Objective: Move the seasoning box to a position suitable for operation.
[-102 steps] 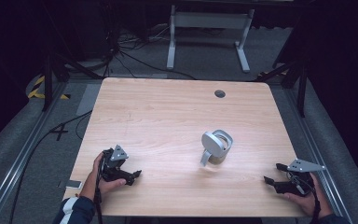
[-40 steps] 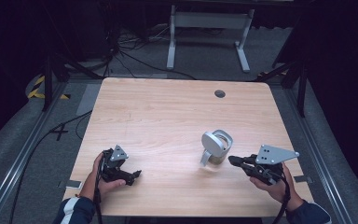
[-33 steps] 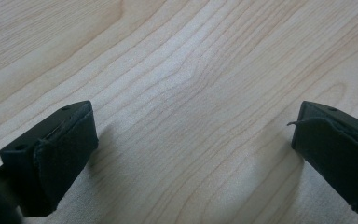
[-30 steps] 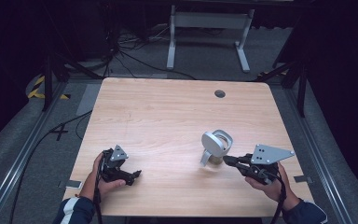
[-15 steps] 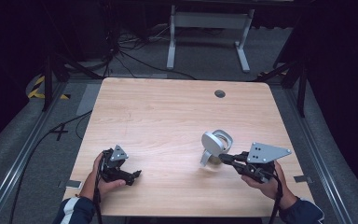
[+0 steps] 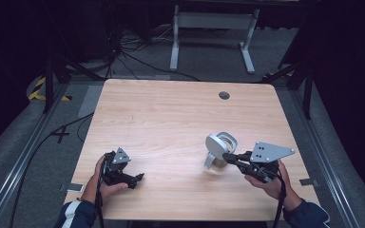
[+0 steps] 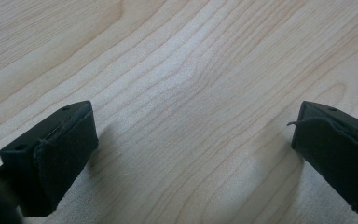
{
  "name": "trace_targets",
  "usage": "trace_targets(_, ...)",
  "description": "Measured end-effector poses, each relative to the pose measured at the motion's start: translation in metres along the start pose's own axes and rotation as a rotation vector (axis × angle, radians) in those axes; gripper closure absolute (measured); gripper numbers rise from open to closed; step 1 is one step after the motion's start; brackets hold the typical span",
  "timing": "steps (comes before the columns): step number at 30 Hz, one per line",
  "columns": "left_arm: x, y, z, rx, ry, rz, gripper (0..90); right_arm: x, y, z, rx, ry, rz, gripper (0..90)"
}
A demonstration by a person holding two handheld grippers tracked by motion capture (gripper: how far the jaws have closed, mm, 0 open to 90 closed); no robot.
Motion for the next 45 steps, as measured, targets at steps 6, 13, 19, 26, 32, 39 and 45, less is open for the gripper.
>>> trace_targets(6,0.0,0.0,0.0,0.0,0.0,0.0,0.5,0.0,-0.001,0.006,-0.014,0.001,-0.006,89.7)
trace_targets(13,0.0,0.0,0.0,-0.001,0.003,0.001,0.5,-0.001,0.001,0.015,-0.035,-0.004,-0.013,89.7)
trace_targets(19,0.0,0.0,0.0,0.0,0.001,0.0,0.5,-0.006,0.003,0.023,-0.062,-0.002,-0.024,89.7)
trace_targets(26,0.0,0.0,0.0,0.0,0.0,0.0,0.5,-0.011,0.008,0.033,-0.092,-0.009,-0.035,89.7)
trace_targets(32,0.0,0.0,0.0,-0.001,0.0,0.0,0.5,-0.014,0.012,0.039,-0.112,-0.01,-0.048,89.7)
trace_targets(39,0.0,0.0,0.0,-0.002,0.003,0.0,0.4,-0.018,0.016,0.047,-0.131,-0.021,-0.064,89.7)
trace_targets(45,0.0,0.0,0.0,-0.001,0.0,0.0,0.4,-0.02,0.017,0.048,-0.138,-0.008,-0.08,89.7)
Point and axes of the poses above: each handheld gripper's, and its own axes: y roughly backward along the jaws, x roughly out of its top, z roughly to its right, the point moved 7 cm from there along -y, roughly forward along the jaws, and after that the axes turned 10 degrees about z, right-handed, at the moved point
